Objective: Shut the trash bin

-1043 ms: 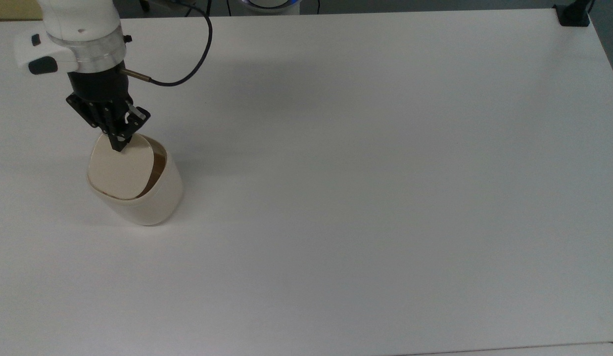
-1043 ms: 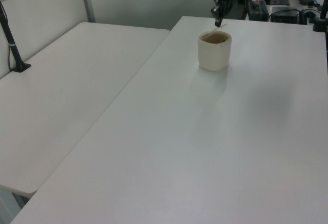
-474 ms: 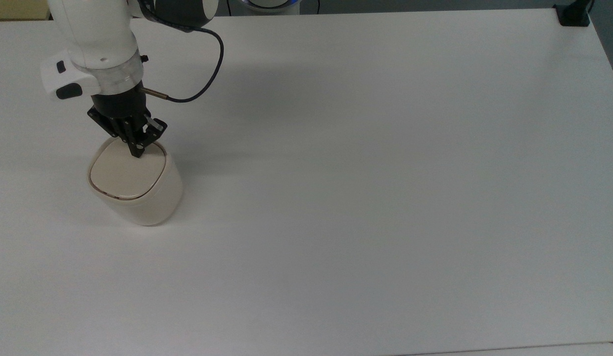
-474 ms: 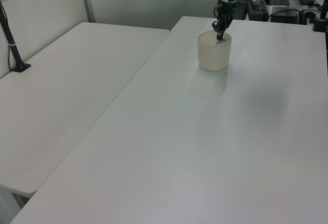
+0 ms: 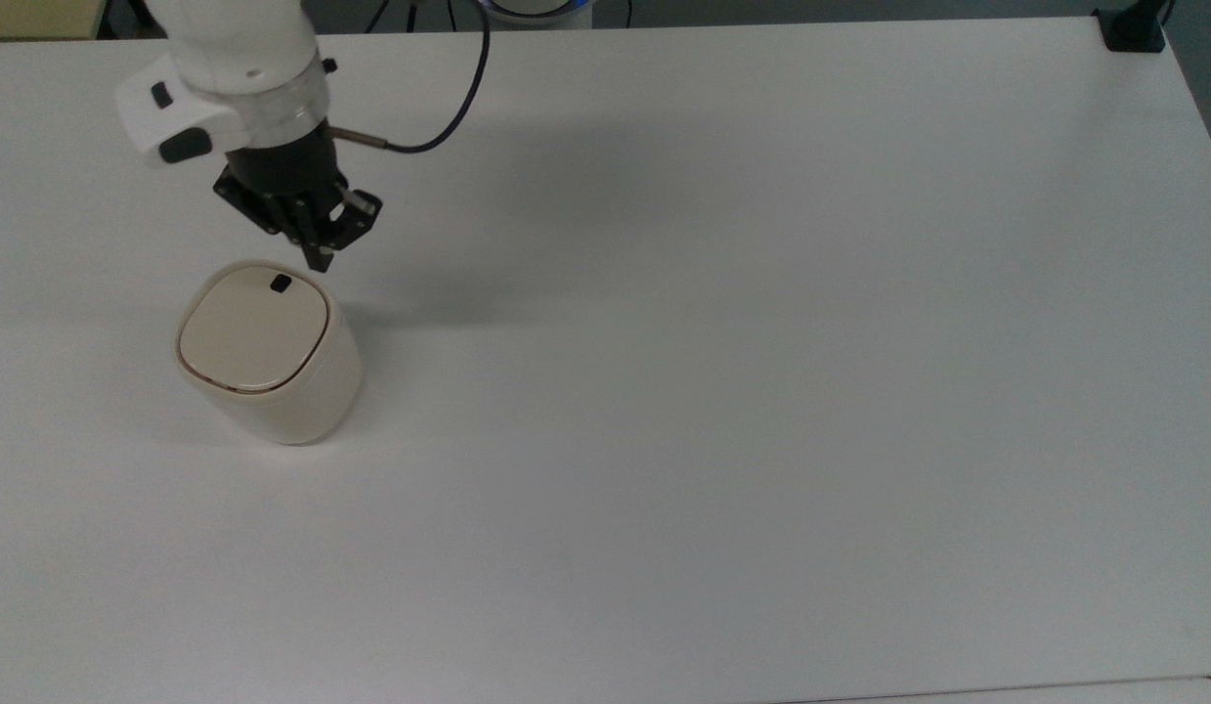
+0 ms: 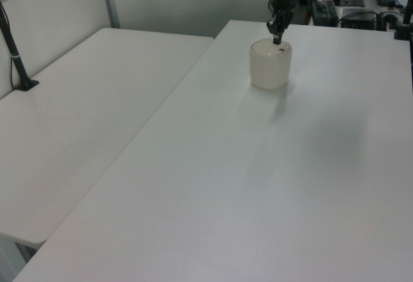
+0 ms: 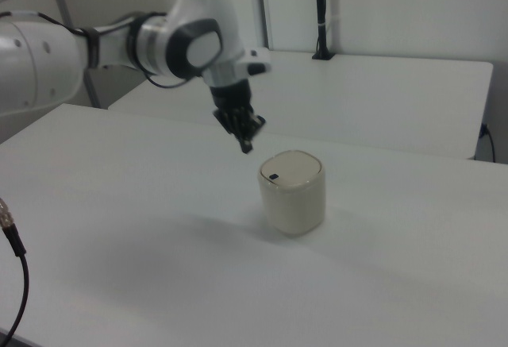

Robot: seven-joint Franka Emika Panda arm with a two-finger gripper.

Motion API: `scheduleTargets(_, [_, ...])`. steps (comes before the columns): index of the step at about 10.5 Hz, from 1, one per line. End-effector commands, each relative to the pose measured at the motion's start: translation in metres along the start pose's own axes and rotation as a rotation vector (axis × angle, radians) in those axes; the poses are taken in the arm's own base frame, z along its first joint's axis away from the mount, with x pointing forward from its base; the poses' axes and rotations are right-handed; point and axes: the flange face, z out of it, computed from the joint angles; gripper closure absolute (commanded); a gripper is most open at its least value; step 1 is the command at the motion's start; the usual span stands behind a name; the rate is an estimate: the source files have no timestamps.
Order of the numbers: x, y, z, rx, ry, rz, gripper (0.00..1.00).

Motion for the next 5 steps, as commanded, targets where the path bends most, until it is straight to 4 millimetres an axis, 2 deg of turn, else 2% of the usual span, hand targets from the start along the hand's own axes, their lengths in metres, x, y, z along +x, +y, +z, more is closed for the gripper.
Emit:
scheduleTargets(1, [-0.036,-0.070,-0.050,0.000,-0.049,-0.121,1.00])
scheduleTargets(3, [-0.052,-0.106,-0.066,0.002,-0.067,-0.184,1.00])
scheduleTargets(5, [-0.078,-0.126,-0.096,0.006,-0.092,-0.229,0.97])
